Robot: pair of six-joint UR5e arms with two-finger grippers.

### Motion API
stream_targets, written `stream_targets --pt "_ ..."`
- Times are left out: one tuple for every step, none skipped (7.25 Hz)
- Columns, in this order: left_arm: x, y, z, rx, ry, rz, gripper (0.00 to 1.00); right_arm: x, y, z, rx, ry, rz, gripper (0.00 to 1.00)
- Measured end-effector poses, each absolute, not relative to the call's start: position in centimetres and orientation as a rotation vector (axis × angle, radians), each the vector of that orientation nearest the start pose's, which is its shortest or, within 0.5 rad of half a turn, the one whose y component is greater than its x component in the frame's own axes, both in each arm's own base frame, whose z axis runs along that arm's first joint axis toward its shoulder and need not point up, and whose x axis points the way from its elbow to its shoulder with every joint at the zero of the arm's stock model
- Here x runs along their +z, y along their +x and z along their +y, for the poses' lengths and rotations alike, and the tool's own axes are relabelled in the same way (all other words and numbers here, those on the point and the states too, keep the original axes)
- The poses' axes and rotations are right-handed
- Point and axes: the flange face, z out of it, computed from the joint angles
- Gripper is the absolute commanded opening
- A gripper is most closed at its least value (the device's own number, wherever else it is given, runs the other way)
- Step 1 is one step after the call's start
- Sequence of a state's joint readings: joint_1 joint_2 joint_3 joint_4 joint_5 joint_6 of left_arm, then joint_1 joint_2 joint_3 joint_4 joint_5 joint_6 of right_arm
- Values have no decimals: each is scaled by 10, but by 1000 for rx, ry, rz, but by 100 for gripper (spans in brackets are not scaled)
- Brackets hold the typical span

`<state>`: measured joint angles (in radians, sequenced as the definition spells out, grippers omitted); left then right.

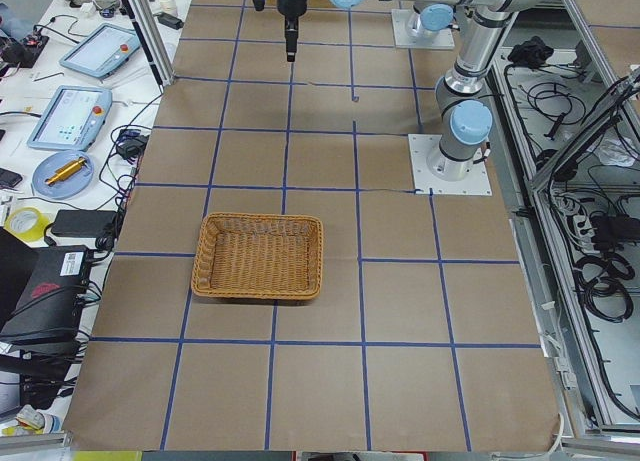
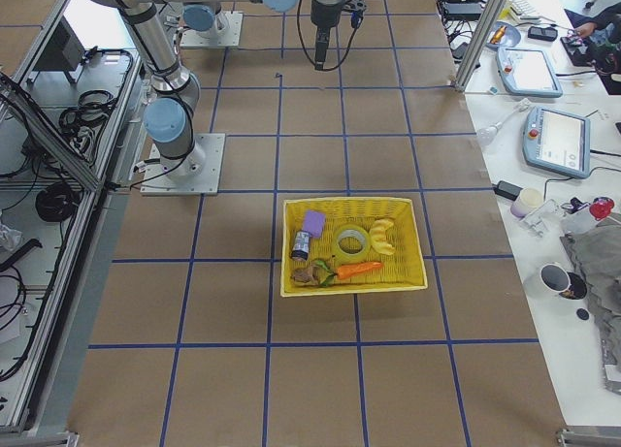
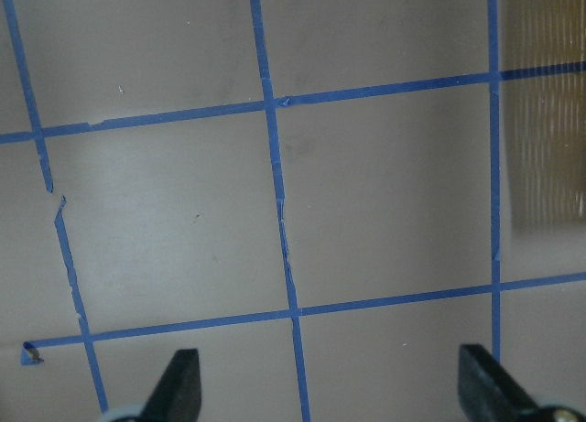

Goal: Transfer tape with both arms
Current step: 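Move the right gripper down over the yellow tape roll in the tray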

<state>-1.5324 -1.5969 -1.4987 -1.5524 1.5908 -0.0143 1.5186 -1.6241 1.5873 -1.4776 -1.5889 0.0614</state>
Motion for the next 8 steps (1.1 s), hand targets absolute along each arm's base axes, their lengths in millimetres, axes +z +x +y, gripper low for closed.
stream_targets --pt "512 -112 -513 -100 -84 3118 100 498 94 -474 67 211 3151 100" --pt "512 -112 -513 -100 -84 3118 100 497 69 -481 54 254 3144 100" --pt "512 -112 -513 -100 -84 3118 100 488 28 -494 64 267 3135 100" --pt "512 -112 -513 -100 -83 3118 100 470 -23 -511 82 247 3125 100" --pt "513 -112 -513 -101 -83 3118 100 448 -75 -526 82 202 3123 100" --pt "513 -112 -513 -102 -83 3118 100 420 -126 -543 67 157 3131 100" --pt "513 -111 -512 -103 -83 3117 100 387 -175 -555 59 141 3135 100" --pt "514 -111 -512 -103 -84 3117 100 354 -213 -564 59 144 3135 100"
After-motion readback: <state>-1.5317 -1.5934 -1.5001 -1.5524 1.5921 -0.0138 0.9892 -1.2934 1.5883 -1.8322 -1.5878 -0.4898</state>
